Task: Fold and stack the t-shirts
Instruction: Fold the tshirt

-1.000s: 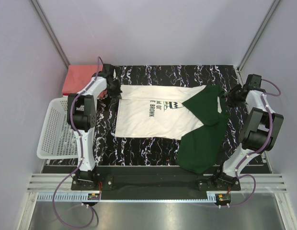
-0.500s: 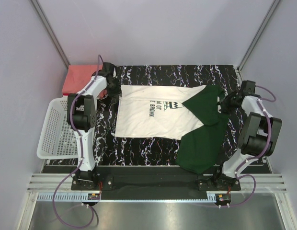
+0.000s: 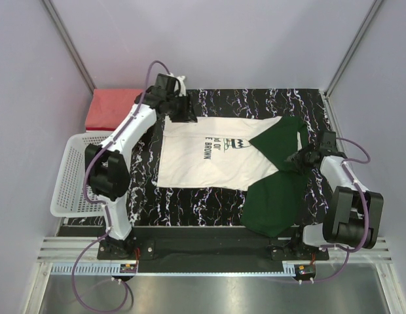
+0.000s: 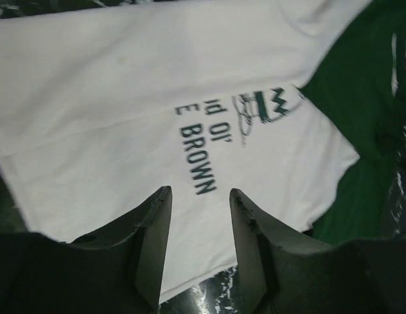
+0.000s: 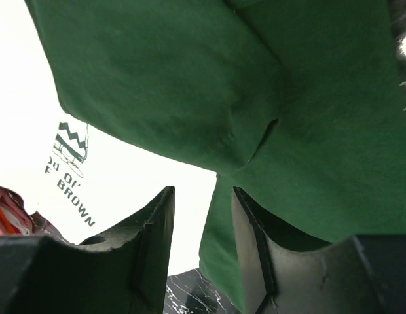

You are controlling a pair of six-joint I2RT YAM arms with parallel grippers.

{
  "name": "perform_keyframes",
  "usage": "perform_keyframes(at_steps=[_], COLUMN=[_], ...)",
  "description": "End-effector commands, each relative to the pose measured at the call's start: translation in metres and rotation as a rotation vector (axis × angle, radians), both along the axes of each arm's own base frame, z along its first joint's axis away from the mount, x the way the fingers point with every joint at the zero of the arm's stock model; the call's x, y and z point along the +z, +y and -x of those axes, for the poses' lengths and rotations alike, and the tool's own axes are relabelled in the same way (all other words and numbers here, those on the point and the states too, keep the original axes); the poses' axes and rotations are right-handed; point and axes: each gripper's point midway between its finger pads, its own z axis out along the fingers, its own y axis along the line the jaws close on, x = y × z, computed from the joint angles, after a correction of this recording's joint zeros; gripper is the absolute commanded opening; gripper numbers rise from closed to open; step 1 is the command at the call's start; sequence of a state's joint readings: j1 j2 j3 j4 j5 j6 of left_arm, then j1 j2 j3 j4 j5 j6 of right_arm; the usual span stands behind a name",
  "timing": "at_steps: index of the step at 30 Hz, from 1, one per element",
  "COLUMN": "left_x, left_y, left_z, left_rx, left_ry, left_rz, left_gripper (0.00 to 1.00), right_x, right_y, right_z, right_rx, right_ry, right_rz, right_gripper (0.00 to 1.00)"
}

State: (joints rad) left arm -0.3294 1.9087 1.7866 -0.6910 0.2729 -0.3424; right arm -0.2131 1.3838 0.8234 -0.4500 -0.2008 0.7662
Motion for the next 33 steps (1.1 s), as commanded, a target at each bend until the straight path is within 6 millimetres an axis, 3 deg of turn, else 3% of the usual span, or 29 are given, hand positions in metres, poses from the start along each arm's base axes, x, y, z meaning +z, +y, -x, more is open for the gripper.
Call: perform_keyframes(at_steps=[1, 4, 7, 11, 27, 29, 31, 33], left_x=[0.002, 0.016, 0.028, 0.020, 0.018, 0.016, 0.014, 0.010], left_y=[-0.042, -0.056, -0.057, -0.046, -0.045, -0.044, -0.044, -0.045], left_z=[0.027, 0.040, 0.049, 0.065, 0.068, 0.067, 0.066, 0.067], left_rx=[-0.137, -0.193, -0.217, -0.217, -0.216, -0.211, -0.210, -0.205], left_ry=[0.044, 0.042, 0.026, 0.030, 0.012, 0.012, 0.013, 0.023], left_rz=[0.102, 0.152, 0.170, 0.144, 0.151, 0.145, 0.141, 0.141], left_gripper=[0.46, 0.47, 0.48, 0.49, 0.49, 0.49, 0.49, 0.49], right_x=[0.008, 0.008, -0.010, -0.021, -0.038, -0.039, -0.032, -0.014], right_y=[0.008, 0.025, 0.028, 0.036, 0.016, 0.018, 0.023, 0.027], right_z=[-0.009, -0.012, -0.009, -0.013, -0.027, -0.031, -0.034, -0.036], right_rx=[-0.038, -0.024, -0.027, -0.049, -0.061, -0.051, -0.034, -0.027], right_ry=[-0.053, -0.094, -0.059, -0.064, -0.076, -0.074, -0.095, -0.148], right_rz=[0.017, 0.036, 0.045, 0.020, 0.171, 0.165, 0.145, 0.126], right_gripper=[0.47, 0.47, 0.48, 0.49, 0.50, 0.44, 0.21, 0.06])
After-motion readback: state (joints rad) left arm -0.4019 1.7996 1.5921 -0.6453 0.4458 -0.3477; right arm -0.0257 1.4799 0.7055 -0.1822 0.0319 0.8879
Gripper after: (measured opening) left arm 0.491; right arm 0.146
